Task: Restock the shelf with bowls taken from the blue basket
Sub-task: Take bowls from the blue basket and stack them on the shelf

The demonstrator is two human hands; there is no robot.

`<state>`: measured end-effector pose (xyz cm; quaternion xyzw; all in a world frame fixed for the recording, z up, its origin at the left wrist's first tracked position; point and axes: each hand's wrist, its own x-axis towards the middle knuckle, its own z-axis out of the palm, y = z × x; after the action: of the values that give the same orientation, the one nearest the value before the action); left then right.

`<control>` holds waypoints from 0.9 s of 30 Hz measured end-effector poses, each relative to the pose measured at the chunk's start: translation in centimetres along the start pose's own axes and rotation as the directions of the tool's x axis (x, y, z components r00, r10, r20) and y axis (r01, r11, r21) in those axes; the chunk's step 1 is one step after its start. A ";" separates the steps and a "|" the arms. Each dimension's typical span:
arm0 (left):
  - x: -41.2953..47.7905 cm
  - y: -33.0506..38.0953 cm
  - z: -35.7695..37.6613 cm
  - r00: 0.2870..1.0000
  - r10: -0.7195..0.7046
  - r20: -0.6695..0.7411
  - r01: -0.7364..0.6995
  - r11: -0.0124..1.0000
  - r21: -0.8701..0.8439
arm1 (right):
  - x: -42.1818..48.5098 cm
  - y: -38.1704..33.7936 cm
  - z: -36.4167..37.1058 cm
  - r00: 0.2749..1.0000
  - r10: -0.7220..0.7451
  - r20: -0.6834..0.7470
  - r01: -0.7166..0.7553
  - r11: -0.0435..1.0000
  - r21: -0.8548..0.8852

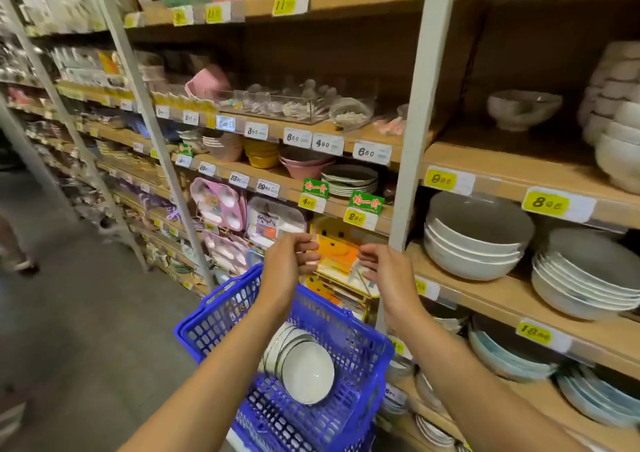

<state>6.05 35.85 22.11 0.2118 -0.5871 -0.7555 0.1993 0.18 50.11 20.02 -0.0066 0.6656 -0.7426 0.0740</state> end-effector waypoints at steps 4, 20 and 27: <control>3.9 -3.1 -5.5 0.997 -0.075 -0.014 0.076 0.990 0.115 | 1.2 5.6 4.0 0.991 0.131 -0.038 -0.133 0.989 -0.057; 16.3 -17.5 -13.3 0.833 -0.537 0.132 0.406 0.757 0.513 | 4.7 24.7 8.5 0.664 0.633 -0.398 -0.699 0.715 -0.030; 14.3 -27.1 -13.5 0.773 -0.635 0.010 0.427 0.532 0.731 | 5.8 33.8 6.7 0.555 0.690 -0.465 -0.826 0.524 -0.208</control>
<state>0.22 23.36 -8.40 0.3330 -0.7523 -0.5239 -0.2206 -1.41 39.31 -13.17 0.3956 0.7389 -0.4677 0.2807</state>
